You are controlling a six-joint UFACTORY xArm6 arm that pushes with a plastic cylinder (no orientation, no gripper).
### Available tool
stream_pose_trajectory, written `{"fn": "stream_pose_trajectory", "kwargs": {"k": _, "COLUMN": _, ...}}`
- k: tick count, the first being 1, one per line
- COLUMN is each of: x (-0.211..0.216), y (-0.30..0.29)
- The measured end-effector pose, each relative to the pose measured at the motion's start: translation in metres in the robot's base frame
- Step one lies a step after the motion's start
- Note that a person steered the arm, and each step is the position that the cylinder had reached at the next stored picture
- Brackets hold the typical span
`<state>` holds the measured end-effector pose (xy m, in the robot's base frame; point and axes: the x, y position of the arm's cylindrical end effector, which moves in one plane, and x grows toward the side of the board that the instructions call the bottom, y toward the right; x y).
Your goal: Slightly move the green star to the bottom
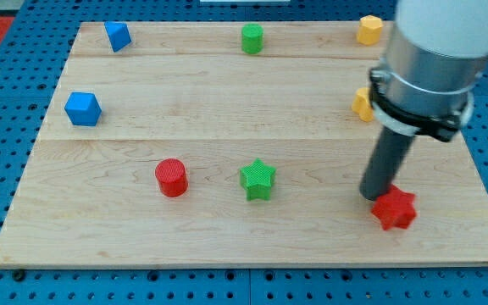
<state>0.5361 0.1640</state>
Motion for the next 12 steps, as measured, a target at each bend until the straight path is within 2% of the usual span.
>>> {"fn": "stream_pose_trajectory", "kwargs": {"k": 2, "x": 0.0, "y": -0.015}}
{"fn": "stream_pose_trajectory", "kwargs": {"k": 5, "x": -0.001, "y": -0.069}}
{"fn": "stream_pose_trajectory", "kwargs": {"k": 9, "x": -0.008, "y": -0.074}}
{"fn": "stream_pose_trajectory", "kwargs": {"k": 12, "x": -0.028, "y": -0.104}}
